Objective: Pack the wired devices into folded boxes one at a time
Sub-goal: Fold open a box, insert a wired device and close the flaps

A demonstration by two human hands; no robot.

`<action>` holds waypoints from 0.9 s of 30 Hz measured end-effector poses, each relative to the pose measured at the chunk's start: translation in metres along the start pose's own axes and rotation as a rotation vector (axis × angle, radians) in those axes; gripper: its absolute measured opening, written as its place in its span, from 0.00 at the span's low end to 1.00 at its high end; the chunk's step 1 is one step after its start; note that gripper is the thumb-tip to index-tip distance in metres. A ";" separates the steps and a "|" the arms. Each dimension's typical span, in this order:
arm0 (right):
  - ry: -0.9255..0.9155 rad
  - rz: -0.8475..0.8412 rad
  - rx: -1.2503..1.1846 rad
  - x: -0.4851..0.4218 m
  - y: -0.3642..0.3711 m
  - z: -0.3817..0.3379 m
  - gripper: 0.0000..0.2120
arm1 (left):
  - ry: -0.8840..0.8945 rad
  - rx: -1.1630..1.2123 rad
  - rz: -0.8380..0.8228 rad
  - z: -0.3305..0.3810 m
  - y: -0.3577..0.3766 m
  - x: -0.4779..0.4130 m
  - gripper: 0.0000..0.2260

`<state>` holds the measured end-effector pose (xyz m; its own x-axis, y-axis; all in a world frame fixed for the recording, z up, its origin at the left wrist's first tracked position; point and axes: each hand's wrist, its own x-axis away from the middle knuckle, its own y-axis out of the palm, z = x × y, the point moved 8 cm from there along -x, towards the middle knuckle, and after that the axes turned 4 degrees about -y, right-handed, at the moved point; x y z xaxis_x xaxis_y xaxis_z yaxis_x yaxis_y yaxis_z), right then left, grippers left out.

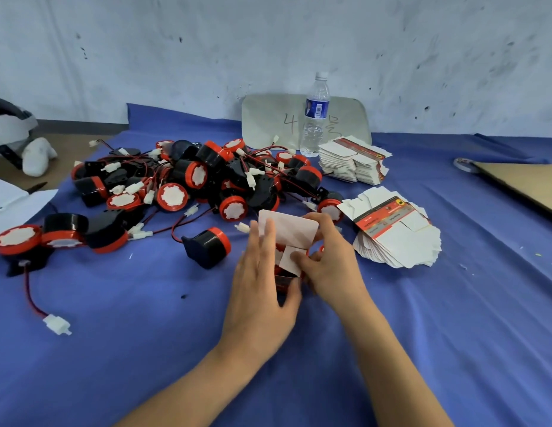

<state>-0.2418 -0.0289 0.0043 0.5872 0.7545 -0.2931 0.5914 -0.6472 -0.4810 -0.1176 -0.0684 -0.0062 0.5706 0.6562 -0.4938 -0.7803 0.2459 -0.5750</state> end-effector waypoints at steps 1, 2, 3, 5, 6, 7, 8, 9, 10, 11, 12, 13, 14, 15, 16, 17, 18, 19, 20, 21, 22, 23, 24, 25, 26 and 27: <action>-0.019 0.008 0.029 0.000 0.000 -0.001 0.23 | 0.001 -0.041 -0.027 0.000 0.003 0.002 0.40; -0.045 0.001 0.037 0.001 0.001 -0.004 0.22 | 0.005 -0.082 -0.054 0.001 0.005 0.002 0.38; -0.081 -0.017 0.032 0.002 0.002 -0.008 0.21 | 0.021 -0.128 -0.077 0.002 0.007 0.002 0.35; -0.141 -0.042 -0.021 0.005 0.000 -0.013 0.19 | 0.081 -0.208 -0.105 0.006 0.008 -0.001 0.26; -0.164 -0.031 -0.063 0.006 -0.002 -0.016 0.16 | 0.102 -0.210 -0.118 0.006 0.008 -0.002 0.22; -0.187 -0.005 -0.093 0.007 -0.005 -0.019 0.11 | 0.113 -0.181 -0.130 0.007 0.007 -0.004 0.20; -0.218 0.042 -0.109 0.007 -0.010 -0.022 0.09 | 0.121 -0.124 -0.144 0.007 0.007 -0.005 0.18; -0.251 0.104 -0.101 0.008 -0.014 -0.025 0.14 | 0.125 -0.048 -0.166 0.008 0.006 -0.007 0.16; -0.278 0.156 -0.088 0.009 -0.018 -0.028 0.17 | 0.129 0.016 -0.201 0.010 0.007 -0.007 0.14; -0.293 0.184 -0.082 0.009 -0.020 -0.030 0.17 | 0.133 0.057 -0.238 0.013 0.009 -0.007 0.13; -0.294 0.186 -0.093 0.010 -0.019 -0.032 0.14 | 0.131 0.082 -0.270 0.014 0.010 -0.006 0.15; -0.277 0.161 -0.109 0.011 -0.016 -0.032 0.12 | 0.125 0.100 -0.297 0.014 0.012 -0.006 0.16; -0.248 0.128 -0.119 0.011 -0.012 -0.030 0.09 | 0.119 0.117 -0.309 0.013 0.014 -0.006 0.18; -0.227 0.098 -0.113 0.012 -0.008 -0.028 0.06 | 0.121 0.136 -0.299 0.013 0.014 -0.007 0.19; -0.219 0.081 -0.091 0.012 -0.006 -0.026 0.03 | 0.125 0.153 -0.275 0.013 0.012 -0.008 0.20; -0.220 0.078 -0.058 0.011 -0.005 -0.024 0.02 | 0.127 0.162 -0.245 0.013 0.010 -0.008 0.18; -0.211 0.086 -0.029 0.011 -0.005 -0.022 0.05 | 0.123 0.169 -0.216 0.012 0.009 -0.009 0.16; -0.190 0.093 -0.022 0.009 -0.006 -0.019 0.07 | 0.112 0.175 -0.184 0.010 0.007 -0.010 0.14; -0.151 0.099 -0.043 0.007 -0.008 -0.015 0.09 | 0.090 0.183 -0.155 0.007 0.005 -0.011 0.12; -0.110 0.100 -0.073 0.005 -0.009 -0.010 0.10 | 0.061 0.188 -0.137 0.004 0.004 -0.012 0.13; -0.082 0.104 -0.097 0.004 -0.010 -0.007 0.10 | 0.033 0.190 -0.124 0.001 0.004 -0.013 0.14; -0.070 0.108 -0.107 0.003 -0.010 -0.005 0.10 | 0.015 0.186 -0.113 -0.002 0.004 -0.013 0.14; -0.072 0.100 -0.108 0.003 -0.009 -0.005 0.10 | 0.001 0.182 -0.098 -0.004 0.003 -0.014 0.13; -0.085 0.076 -0.107 0.004 -0.005 -0.008 0.10 | -0.012 0.180 -0.078 -0.005 0.002 -0.014 0.12; -0.103 0.046 -0.103 0.006 -0.001 -0.011 0.11 | -0.022 0.182 -0.054 -0.006 0.001 -0.014 0.11; -0.119 0.024 -0.092 0.007 0.003 -0.012 0.11 | -0.029 0.186 -0.029 -0.006 -0.001 -0.015 0.10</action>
<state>-0.2289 -0.0272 0.0110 0.5355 0.7429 -0.4016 0.6298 -0.6682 -0.3962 -0.1238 -0.0830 -0.0023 0.5883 0.6662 -0.4585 -0.7989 0.3907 -0.4573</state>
